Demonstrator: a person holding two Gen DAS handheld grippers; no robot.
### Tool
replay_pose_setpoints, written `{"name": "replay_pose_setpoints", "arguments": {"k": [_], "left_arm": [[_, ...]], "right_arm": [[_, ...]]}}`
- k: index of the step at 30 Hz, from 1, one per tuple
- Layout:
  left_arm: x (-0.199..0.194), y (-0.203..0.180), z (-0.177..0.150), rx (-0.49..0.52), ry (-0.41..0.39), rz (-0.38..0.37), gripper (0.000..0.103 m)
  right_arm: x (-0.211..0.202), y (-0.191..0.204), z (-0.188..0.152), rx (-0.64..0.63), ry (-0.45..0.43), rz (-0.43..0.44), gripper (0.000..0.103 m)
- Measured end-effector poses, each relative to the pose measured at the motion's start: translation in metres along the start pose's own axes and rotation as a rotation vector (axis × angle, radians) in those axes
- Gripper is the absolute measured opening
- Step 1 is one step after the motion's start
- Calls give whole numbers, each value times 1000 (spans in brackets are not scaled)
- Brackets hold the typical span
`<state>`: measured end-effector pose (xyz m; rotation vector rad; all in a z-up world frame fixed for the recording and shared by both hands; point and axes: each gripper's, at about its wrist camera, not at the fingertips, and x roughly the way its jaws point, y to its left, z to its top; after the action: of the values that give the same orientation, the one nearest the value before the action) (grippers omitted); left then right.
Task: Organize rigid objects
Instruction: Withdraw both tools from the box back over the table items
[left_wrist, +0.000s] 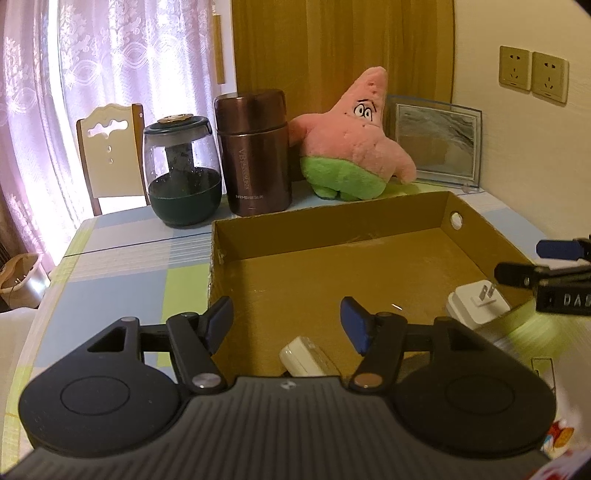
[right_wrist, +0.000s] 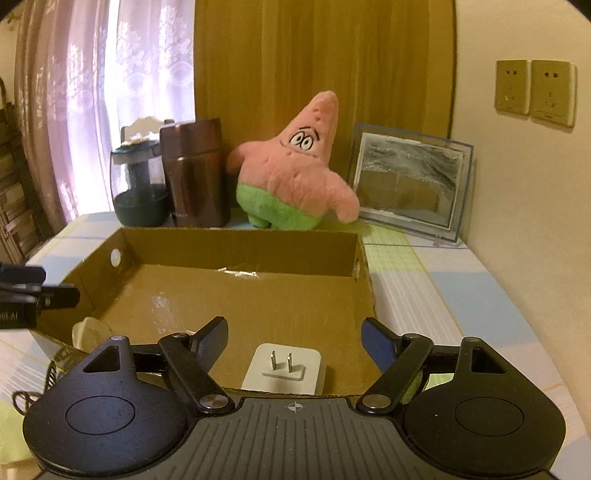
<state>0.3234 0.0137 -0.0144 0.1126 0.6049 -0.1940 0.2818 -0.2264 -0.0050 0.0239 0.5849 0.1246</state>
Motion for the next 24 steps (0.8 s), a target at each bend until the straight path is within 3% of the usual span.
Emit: {"name": "replay_pose_setpoints", "arguments": {"k": [11,24], "left_arm": [[-39,-8,-20,54,4,-9,61],[-105,-3,-66,51,43,-45,72]], "right_arm": [[-47,12,-3,36,-26,42,79],[-109,22,-46,16,-7,65,81]]}}
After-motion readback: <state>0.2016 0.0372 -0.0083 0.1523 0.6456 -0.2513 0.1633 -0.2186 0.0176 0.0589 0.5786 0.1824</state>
